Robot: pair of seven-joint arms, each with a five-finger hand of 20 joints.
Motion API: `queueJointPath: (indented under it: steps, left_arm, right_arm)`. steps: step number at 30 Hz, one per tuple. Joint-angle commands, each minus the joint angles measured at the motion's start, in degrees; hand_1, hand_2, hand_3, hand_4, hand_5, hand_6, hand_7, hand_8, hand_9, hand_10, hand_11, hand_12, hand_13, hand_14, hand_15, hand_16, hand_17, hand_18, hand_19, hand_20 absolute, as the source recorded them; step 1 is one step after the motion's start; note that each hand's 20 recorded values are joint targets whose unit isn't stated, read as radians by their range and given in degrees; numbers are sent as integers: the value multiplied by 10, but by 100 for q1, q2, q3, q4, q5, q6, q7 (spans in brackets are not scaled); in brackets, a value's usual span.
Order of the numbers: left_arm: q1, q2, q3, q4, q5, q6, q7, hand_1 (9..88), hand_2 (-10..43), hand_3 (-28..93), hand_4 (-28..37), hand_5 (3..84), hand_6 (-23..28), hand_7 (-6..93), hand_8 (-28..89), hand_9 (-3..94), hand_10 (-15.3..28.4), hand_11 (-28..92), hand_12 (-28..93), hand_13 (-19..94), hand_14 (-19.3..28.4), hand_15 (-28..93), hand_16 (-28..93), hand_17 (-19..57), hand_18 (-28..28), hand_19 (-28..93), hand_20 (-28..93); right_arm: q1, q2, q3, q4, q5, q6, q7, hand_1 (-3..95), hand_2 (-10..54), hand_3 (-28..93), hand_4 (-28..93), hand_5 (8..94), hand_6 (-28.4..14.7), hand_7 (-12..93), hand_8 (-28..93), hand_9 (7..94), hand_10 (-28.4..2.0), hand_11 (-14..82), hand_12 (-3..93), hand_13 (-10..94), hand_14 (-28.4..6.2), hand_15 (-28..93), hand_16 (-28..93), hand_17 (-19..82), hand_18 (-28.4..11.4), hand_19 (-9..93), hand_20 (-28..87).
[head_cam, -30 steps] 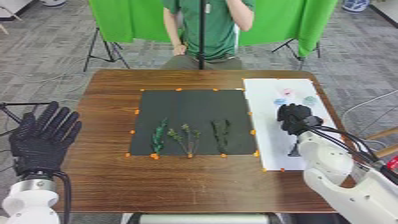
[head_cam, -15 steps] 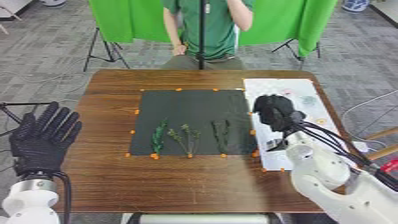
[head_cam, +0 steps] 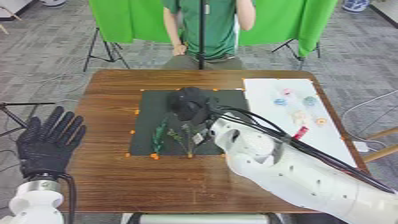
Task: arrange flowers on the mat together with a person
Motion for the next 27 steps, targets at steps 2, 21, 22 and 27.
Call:
queueJointPath:
  steps: [2, 21, 22, 27]
  left_arm:
    - [-222, 119, 275, 163, 76, 94, -172, 241, 149, 754, -283, 450, 89, 133, -93, 375, 157, 204, 99, 277, 161, 348, -70, -59, 150, 372, 137]
    - [-697, 320, 558, 344, 48, 168, -304, 234, 157, 756, -283, 454, 91, 134, -94, 376, 159, 208, 96, 274, 156, 337, -76, -51, 142, 368, 126]
    - [-687, 333, 549, 340, 26, 184, -286, 234, 157, 756, -283, 454, 91, 134, -94, 376, 159, 208, 96, 274, 156, 337, -76, -51, 142, 368, 125]
    - [-586, 292, 403, 268, 5, 184, -216, 235, 157, 757, -283, 455, 93, 135, -94, 378, 159, 210, 95, 273, 155, 336, -77, -50, 141, 368, 125]
  right_arm:
    - [831, -1247, -870, 816, 276, 220, 313, 707, -95, 699, -275, 580, 6, 408, 13, 701, -82, 151, 485, 667, -7, 341, 592, 353, -47, 932, 139]
    - [1571, -1806, -2220, 1798, 521, 549, 1100, 685, -95, 698, -282, 551, 7, 418, -32, 675, -84, 156, 454, 649, -9, 332, 560, 351, -28, 932, 75]
    - [1615, -1806, -2315, 1806, 554, 599, 1131, 685, -95, 696, -282, 550, 6, 416, -38, 674, -85, 153, 451, 648, -11, 327, 555, 351, -26, 932, 66]
    - [1452, -1791, -2174, 1771, 251, 160, 1089, 685, -95, 664, -283, 545, 5, 403, -61, 670, -88, 145, 442, 640, -15, 315, 537, 353, -25, 930, 18]
